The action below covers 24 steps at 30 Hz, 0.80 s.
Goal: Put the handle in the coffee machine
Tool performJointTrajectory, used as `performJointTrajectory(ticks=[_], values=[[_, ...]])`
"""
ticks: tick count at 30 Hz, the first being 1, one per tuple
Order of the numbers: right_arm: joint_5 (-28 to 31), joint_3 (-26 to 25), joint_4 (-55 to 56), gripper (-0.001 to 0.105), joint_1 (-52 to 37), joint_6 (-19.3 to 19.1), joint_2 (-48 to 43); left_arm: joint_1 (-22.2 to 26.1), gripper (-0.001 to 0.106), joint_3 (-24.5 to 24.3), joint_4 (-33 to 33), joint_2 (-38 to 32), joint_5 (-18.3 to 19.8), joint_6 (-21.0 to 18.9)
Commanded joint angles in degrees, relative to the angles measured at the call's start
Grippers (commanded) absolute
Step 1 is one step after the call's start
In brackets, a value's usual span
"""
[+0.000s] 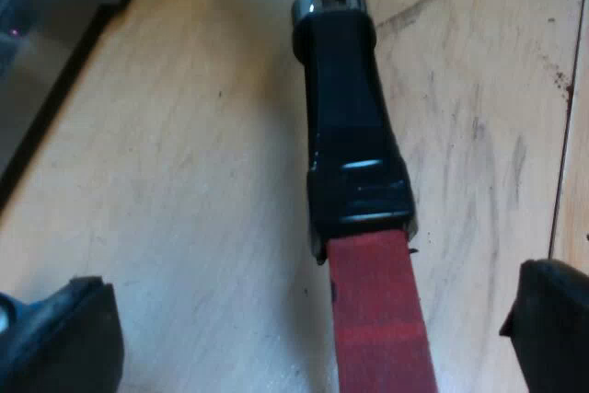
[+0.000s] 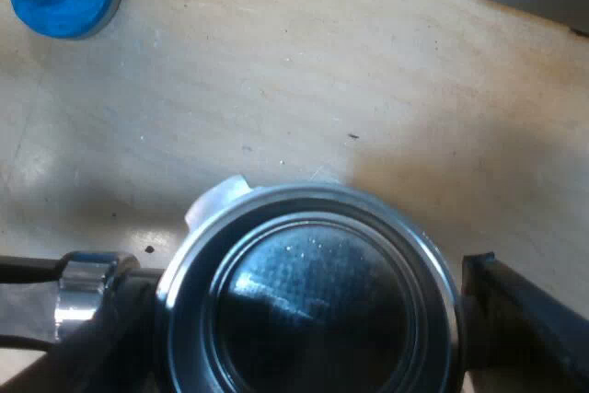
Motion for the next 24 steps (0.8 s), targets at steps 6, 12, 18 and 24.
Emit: performJointTrajectory(ticks=[6,12,18,24], values=[[-0.53,-0.66,-0.74,0.0,-0.07,0.03,-0.95,-0.96,0.086,-0.07,-5.54,5.91,1.06,-0.6],[-0.53,-0.66,-0.74,0.0,-0.07,0.03,-0.95,-3.59,0.086,0.12,-6.1,10.25,0.93,0.32],[-0.18,-0.66,-0.74,0.0,-0.07,0.03,-0.95,-4.29,0.086,0.12,-8.89,13.16,0.93,0.31],[-0.18,-0.66,-0.74,0.0,-0.07,0.03,-0.95,-4.29,0.086,0.12,-9.57,14.81,0.93,0.31]])
